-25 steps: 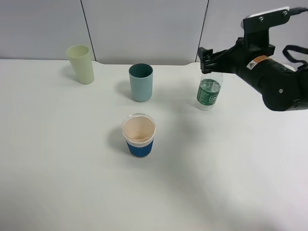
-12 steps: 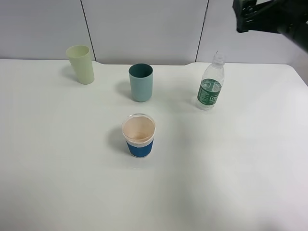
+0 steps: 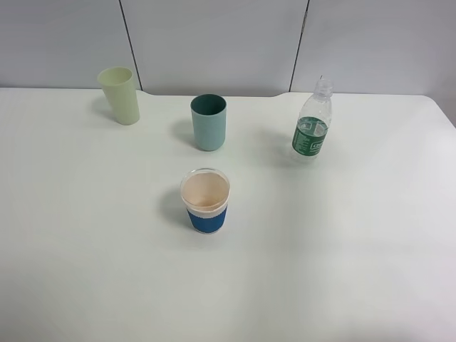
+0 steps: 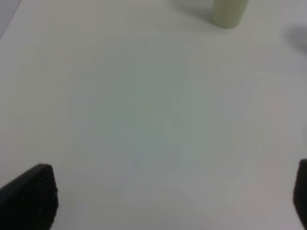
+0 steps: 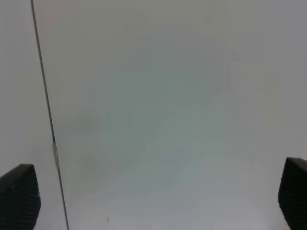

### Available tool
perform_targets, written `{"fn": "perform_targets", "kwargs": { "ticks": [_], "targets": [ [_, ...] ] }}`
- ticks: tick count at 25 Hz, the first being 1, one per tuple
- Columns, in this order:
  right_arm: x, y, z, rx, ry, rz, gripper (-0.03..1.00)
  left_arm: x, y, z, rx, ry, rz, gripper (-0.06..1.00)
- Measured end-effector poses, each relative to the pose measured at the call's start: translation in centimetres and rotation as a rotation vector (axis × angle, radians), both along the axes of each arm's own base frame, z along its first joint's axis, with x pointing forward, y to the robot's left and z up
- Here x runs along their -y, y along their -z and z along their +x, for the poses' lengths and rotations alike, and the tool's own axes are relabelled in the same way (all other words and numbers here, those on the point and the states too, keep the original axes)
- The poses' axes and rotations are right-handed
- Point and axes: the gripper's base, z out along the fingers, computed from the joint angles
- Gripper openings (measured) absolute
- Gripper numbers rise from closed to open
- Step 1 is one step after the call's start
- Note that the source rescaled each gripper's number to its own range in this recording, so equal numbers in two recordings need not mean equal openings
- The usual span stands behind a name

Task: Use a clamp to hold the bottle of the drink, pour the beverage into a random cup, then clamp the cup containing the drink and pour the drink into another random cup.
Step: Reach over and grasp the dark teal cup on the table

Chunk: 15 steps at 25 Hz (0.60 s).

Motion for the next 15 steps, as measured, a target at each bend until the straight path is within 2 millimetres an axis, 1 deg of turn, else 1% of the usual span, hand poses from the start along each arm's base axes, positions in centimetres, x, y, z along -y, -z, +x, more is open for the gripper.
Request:
{"fn": "perform_targets", "kwargs": {
  "ticks": [3,4,9,12,15],
  "targets": [
    [-0.1,-1.8,-2.7,0.062,-0.002,0.012,1.0,0.0,0.0,0.0,0.0,0.0,0.0,1.0],
    [-0.1,-2.2,-3.5,0.071,-0.004,0.014,1.0,0.0,0.0,0.0,0.0,0.0,0.0,1.0],
    [-0.4,-4.1,-8.6,0.13,-0.008,-0.012,1.0,0.0,0.0,0.0,0.0,0.0,0.0,1.0],
    [-0.6,-4.5,-12.0,0.143,-0.009,-0.027,1.0,0.0,0.0,0.0,0.0,0.0,0.0,1.0],
    [-0.7,-4.0,-15.1,0.108,-0.012,-0.031,1.0,0.0,0.0,0.0,0.0,0.0,0.0,1.0]
  ]
}}
